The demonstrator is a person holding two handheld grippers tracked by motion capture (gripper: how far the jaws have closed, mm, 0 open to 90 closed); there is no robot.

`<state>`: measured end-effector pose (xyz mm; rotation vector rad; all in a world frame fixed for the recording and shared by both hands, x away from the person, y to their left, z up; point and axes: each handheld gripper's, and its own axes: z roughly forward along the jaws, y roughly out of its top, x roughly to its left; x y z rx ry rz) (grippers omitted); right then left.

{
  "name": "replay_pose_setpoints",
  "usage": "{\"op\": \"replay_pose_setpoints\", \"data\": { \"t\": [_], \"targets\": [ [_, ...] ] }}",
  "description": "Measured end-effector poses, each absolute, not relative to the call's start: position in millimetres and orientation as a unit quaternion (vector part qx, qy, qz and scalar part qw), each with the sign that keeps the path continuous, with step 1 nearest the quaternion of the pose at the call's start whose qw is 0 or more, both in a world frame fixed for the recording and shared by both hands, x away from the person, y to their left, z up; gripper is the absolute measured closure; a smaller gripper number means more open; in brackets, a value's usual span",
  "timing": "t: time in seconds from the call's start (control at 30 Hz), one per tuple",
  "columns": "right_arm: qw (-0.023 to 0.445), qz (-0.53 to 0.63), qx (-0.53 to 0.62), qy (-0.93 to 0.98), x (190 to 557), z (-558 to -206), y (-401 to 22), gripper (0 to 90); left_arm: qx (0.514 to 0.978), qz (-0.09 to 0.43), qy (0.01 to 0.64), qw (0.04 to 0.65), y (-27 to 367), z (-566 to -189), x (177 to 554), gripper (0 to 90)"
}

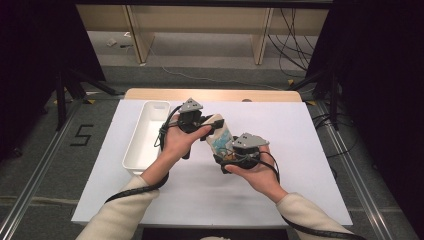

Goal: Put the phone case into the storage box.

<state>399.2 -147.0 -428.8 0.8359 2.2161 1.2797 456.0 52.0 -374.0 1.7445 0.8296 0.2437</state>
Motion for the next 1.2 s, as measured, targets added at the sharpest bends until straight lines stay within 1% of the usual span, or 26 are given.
{"op": "replay_pose_setpoints", "data": {
  "t": [0.07, 0.1, 0.13, 0.17, 0.3, 0.43, 0.53, 0.67, 0.83, 0.93, 1.2],
  "targets": [
    [0.221, 0.462, 0.303, 0.803, 399, -429, -147, 11.1, 0.738, 0.088, 0.348, 0.572, 52, -372, 455, 70.4],
    [0.221, 0.462, 0.303, 0.804, 399, -429, -146, 11.0, 0.734, 0.069, 0.347, 0.580, 52, -372, 454, 75.1],
    [0.222, 0.461, 0.303, 0.804, 399, -429, -146, 11.0, 0.733, 0.062, 0.345, 0.584, 51, -370, 452, 78.5],
    [0.222, 0.461, 0.303, 0.804, 398, -430, -146, 10.9, 0.738, 0.069, 0.338, 0.580, 50, -368, 450, 79.3],
    [0.224, 0.465, 0.301, 0.802, 399, -429, -146, 10.2, 0.742, 0.077, 0.323, 0.582, 47, -364, 446, 79.8],
    [0.211, 0.472, 0.300, 0.802, 401, -428, -149, 9.2, 0.745, 0.076, 0.316, 0.583, 47, -363, 446, 79.8],
    [0.189, 0.481, 0.296, 0.803, 403, -428, -152, 5.6, 0.746, 0.082, 0.315, 0.581, 48, -364, 447, 79.8],
    [0.179, 0.484, 0.292, 0.805, 405, -428, -154, 2.7, 0.745, 0.081, 0.315, 0.582, 51, -363, 448, 79.8],
    [0.167, 0.485, 0.292, 0.807, 407, -428, -158, 3.0, 0.750, 0.078, 0.306, 0.581, 51, -362, 448, 79.8],
    [0.157, 0.487, 0.293, 0.808, 410, -430, -160, 5.3, 0.752, 0.077, 0.302, 0.581, 52, -362, 448, 79.7],
    [0.153, 0.477, 0.295, 0.814, 419, -436, -167, 9.6, 0.757, 0.070, 0.290, 0.582, 51, -361, 447, 79.7]
  ]
}}
